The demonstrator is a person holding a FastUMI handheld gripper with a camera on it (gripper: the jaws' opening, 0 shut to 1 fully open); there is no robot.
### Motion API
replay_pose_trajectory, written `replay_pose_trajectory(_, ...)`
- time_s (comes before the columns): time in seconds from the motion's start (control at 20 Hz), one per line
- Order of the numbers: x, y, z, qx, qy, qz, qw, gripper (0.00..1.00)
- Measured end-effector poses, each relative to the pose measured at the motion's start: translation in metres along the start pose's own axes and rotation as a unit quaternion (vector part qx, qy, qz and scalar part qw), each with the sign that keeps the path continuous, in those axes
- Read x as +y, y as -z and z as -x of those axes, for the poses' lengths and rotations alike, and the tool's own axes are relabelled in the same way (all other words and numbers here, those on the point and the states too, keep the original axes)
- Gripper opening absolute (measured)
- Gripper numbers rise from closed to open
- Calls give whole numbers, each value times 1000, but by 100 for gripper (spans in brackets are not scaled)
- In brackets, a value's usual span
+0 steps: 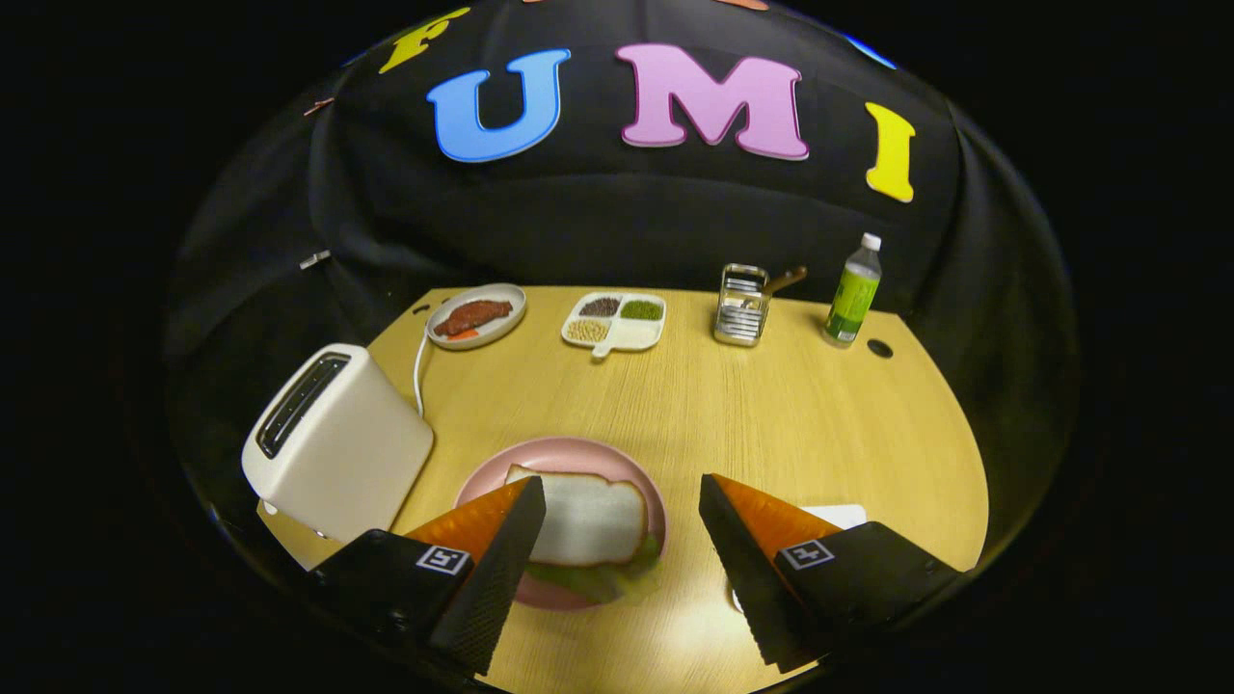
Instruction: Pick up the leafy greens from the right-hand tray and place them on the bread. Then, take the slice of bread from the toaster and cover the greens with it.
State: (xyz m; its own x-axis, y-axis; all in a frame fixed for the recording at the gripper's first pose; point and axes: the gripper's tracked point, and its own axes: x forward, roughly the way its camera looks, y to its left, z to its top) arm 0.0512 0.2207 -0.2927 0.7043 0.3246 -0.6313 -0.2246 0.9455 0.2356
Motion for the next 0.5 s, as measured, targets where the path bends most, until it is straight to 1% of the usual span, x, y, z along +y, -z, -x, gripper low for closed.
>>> replay_pose_trajectory(0.15,-2,-57,35,-72,-1,18,997,100)
replay_pose_trajectory(0.3,-1,-108,77,-131,-10,39,991,100)
replay_pose_trajectory(0.4,5,-124,95,-162,-21,43,986,100)
replay_pose_trajectory(0.5,3,-139,112,-184,-18,54,981,100)
